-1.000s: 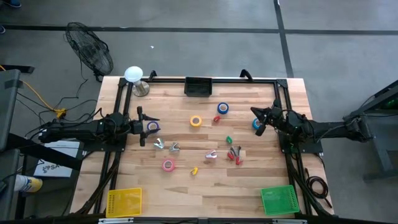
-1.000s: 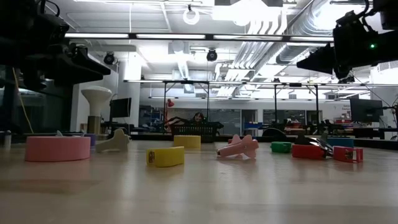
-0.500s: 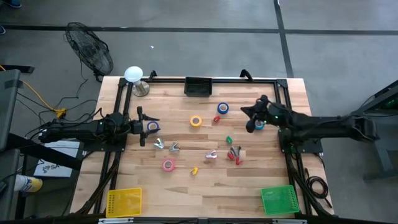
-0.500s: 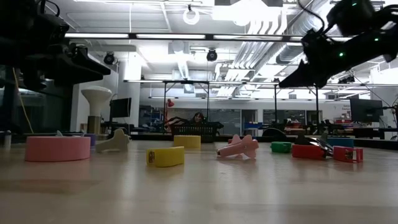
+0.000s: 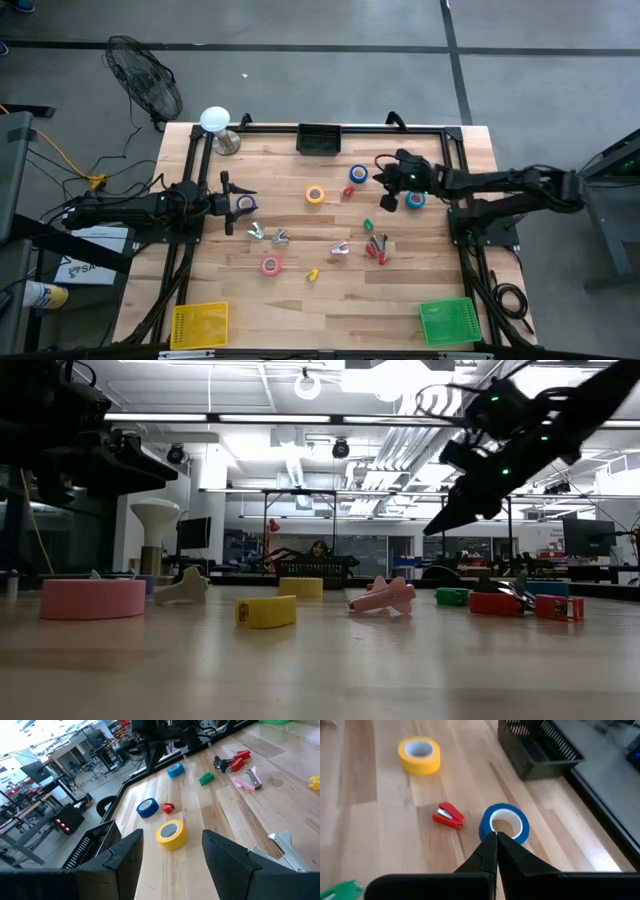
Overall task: Pick and place Stapler, Stapler remover, tape
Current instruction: Put the light blue tape into the green bin
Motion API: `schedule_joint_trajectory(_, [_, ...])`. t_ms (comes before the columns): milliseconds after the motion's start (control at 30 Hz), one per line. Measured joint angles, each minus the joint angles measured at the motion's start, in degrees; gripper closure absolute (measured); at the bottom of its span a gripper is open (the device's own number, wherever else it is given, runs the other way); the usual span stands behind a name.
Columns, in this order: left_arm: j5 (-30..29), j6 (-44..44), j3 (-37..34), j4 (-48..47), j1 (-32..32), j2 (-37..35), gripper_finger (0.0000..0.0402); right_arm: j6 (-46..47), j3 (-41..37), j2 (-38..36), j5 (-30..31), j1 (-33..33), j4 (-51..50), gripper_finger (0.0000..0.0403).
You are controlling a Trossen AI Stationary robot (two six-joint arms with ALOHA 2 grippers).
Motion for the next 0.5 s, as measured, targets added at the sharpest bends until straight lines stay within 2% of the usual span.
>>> schedule_joint_trajectory(133, [-0.01,-0.01,0.01,0.0,0.01,0.0,0.0204,7.1,6.78,4.78,3.64,-1.26,-10.28,0.0402])
schedule_joint_trajectory(333, [0.0,0.0,0.02,0.0,0.0,0.0,0.0204,21.38,18.32,9.22,7.1,-3.51,-33.63,0.0402])
schedule_joint_trajectory(500, [0.0,-0.02,0.01,0.0,0.02,0.0,0.0204,26.64,20.89,9.71,7.18,-3.96,-42.2,0.0402])
